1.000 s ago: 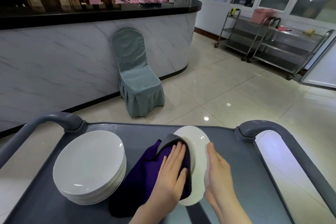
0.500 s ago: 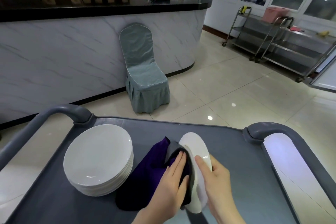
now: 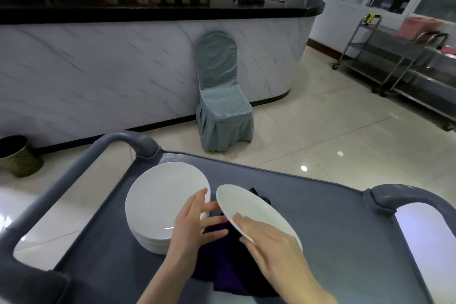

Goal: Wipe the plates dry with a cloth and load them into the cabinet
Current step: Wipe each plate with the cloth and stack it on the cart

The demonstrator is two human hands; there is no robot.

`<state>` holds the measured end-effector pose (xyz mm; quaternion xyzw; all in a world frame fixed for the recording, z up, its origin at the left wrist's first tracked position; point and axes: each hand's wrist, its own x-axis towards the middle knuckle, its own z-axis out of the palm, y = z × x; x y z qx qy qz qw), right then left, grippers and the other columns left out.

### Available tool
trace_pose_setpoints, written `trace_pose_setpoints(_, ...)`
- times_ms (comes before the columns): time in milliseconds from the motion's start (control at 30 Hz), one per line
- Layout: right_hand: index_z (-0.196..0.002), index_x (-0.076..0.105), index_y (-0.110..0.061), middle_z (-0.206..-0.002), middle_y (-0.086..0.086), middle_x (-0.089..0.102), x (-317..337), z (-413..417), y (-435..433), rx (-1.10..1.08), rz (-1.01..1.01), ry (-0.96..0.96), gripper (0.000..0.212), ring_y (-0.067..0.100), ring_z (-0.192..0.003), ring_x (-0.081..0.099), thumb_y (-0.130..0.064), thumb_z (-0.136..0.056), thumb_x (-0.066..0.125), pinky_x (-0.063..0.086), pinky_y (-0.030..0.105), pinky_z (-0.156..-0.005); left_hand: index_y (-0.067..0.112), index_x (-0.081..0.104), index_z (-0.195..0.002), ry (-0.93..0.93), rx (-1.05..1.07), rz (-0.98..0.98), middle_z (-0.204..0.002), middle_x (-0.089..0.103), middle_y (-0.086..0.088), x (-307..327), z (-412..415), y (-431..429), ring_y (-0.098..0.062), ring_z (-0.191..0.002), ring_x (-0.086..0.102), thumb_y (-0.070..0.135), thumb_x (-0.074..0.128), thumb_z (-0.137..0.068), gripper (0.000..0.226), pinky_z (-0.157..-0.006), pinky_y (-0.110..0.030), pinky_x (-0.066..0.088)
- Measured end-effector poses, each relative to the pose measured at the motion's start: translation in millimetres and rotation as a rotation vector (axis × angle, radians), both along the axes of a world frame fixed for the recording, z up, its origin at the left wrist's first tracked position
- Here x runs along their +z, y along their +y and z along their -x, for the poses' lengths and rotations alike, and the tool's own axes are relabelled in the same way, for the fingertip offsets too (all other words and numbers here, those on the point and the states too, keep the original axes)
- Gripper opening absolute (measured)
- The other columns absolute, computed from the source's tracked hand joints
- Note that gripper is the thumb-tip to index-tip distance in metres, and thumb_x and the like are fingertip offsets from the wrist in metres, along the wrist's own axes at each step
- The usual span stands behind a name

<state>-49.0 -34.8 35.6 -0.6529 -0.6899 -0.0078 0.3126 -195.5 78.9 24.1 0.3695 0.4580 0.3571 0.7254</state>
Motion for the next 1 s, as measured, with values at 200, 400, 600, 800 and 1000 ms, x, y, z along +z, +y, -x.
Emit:
trace_pose_setpoints(200,-0.122,0.072,-0.024,-0.125,-0.015,0.069,-8,35,28,0.229,0.034,-0.249,0.071,0.005,-0.111,0.067,-0.02,-0.057,0.098,0.059,0.024,-0.078,0.021,0.072,-0.109,0.185,0.073,-0.028,-0.09,0.077,-0.004,1,42,17,-0.023,-0.086,0.073,0.003,0.065,-0.086,0.03,-0.061,-0.03,0.058)
trace_pose_setpoints(400,-0.135,0.06,-0.036,-0.15,-0.013,0.049,-17,54,74,0.254,0.219,-0.312,0.063,0.017,-0.143,0.041,-0.067,-0.08,0.064,0.022,0.056,-0.118,0.027,0.073,-0.108,0.174,0.253,-0.018,-0.095,0.077,-0.005,-16,85,44,-0.024,-0.09,0.072,0.001,0.066,-0.085,0.036,-0.062,-0.033,0.057)
trace_pose_setpoints(600,-0.155,0.009,-0.047,-0.161,-0.03,0.0,-46,47,109,-0.187,0.424,0.725,0.085,0.0,-0.152,-0.001,-0.07,-0.086,0.054,0.007,0.034,-0.123,0.033,0.074,-0.11,0.139,0.308,-0.051,-0.091,0.075,-0.006,-33,128,77,-0.022,-0.087,0.07,0.001,0.066,-0.085,0.041,-0.061,-0.029,0.056)
trace_pose_setpoints(800,-0.15,0.037,-0.03,-0.146,-0.006,0.052,-74,76,141,-0.319,0.364,1.101,0.057,0.016,-0.133,0.05,-0.016,-0.099,0.057,0.043,0.049,-0.111,0.044,0.071,-0.112,0.23,0.196,-0.158,-0.097,0.074,0.0,-46,136,88,-0.019,-0.09,0.069,0.006,0.06,-0.09,0.046,-0.072,-0.038,0.062)
trace_pose_setpoints(1000,-0.148,0.037,-0.04,-0.144,-0.015,0.05,-87,92,148,-0.448,0.227,1.161,0.058,0.01,-0.132,0.049,-0.015,-0.099,0.057,0.042,0.042,-0.111,0.049,0.065,-0.116,0.495,0.221,-0.322,-0.098,0.051,0.005,-55,132,94,0.0,-0.079,0.055,0.025,0.069,-0.087,0.038,-0.068,-0.001,0.041)
